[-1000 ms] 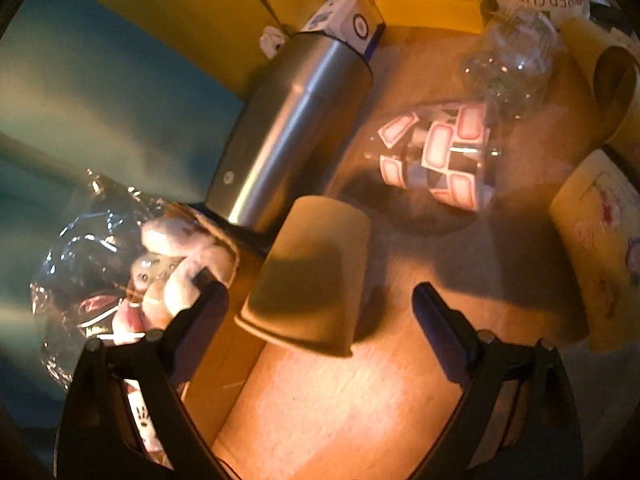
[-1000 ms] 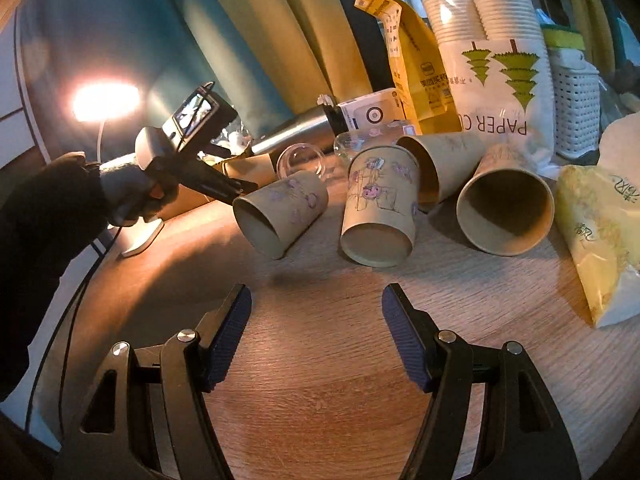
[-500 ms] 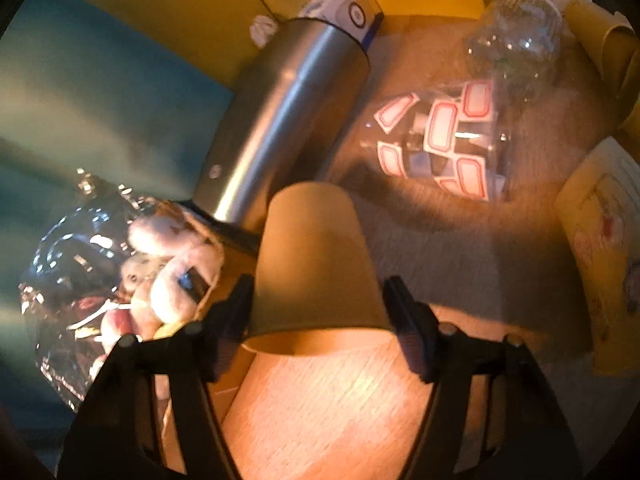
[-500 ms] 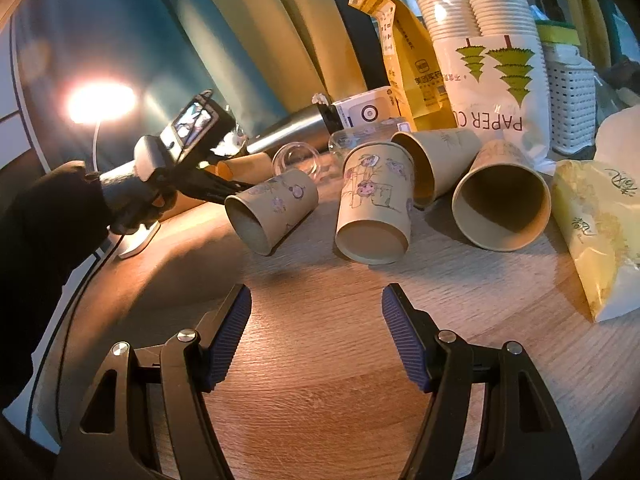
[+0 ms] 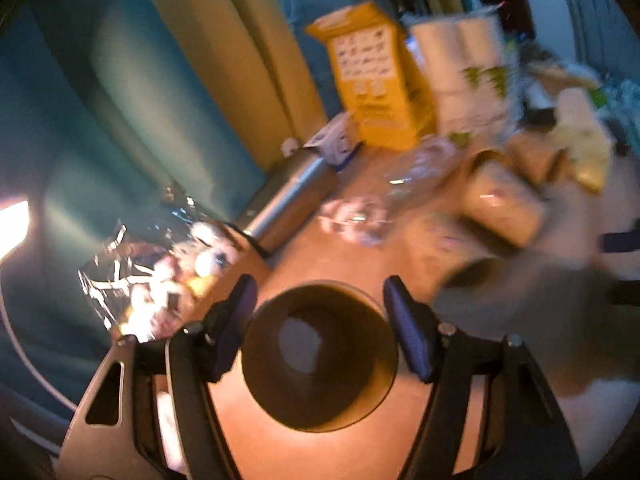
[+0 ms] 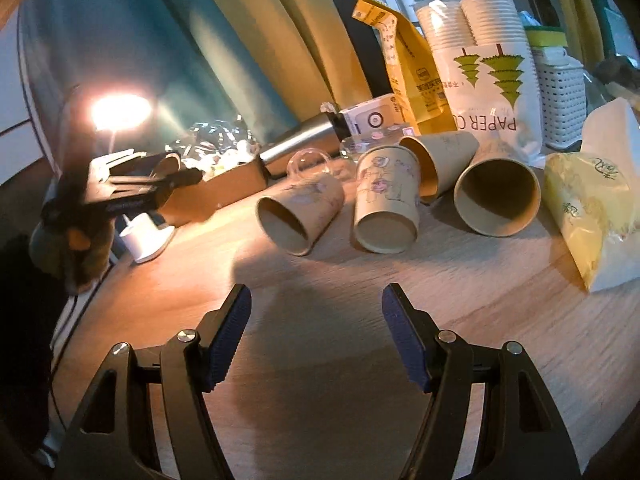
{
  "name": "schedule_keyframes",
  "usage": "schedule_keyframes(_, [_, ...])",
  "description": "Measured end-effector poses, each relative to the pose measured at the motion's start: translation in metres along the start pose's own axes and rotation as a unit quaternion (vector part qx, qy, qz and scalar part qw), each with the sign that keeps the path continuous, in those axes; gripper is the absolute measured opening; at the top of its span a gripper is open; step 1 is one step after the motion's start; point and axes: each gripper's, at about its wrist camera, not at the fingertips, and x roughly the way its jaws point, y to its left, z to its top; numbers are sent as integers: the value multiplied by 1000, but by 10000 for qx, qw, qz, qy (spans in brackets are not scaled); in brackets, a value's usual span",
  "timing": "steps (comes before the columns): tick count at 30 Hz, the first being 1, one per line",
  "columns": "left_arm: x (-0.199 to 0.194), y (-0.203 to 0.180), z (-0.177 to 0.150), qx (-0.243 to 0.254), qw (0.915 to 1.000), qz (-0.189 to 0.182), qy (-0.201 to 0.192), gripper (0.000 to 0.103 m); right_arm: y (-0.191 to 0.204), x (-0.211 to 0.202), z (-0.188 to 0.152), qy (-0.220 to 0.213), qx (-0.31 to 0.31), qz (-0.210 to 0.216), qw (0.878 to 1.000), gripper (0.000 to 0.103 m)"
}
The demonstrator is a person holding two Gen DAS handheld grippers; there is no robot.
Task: Flip cup upside down
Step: 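Close the left gripper on the plain tan cup and lift it, then carry the cup toward the right gripper while the right gripper approaches its rim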
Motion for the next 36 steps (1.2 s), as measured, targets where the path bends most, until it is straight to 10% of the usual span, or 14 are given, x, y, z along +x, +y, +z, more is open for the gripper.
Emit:
schedule_keyframes(9, [-90,-55,-41,-799,9907,-902,-633,67,8,-23,-6,-35,284,325,9991,71])
schedule_keyframes(17, [-102,-95,-90,-1080,9825,-1517,-32,67,12,-28,-8,-45,273,262,9993,71])
schedule_keyframes(36, [-99,-120,-135,-690,9798,-1491,1143,68,24,-14,-19,294,224,508,9980,71])
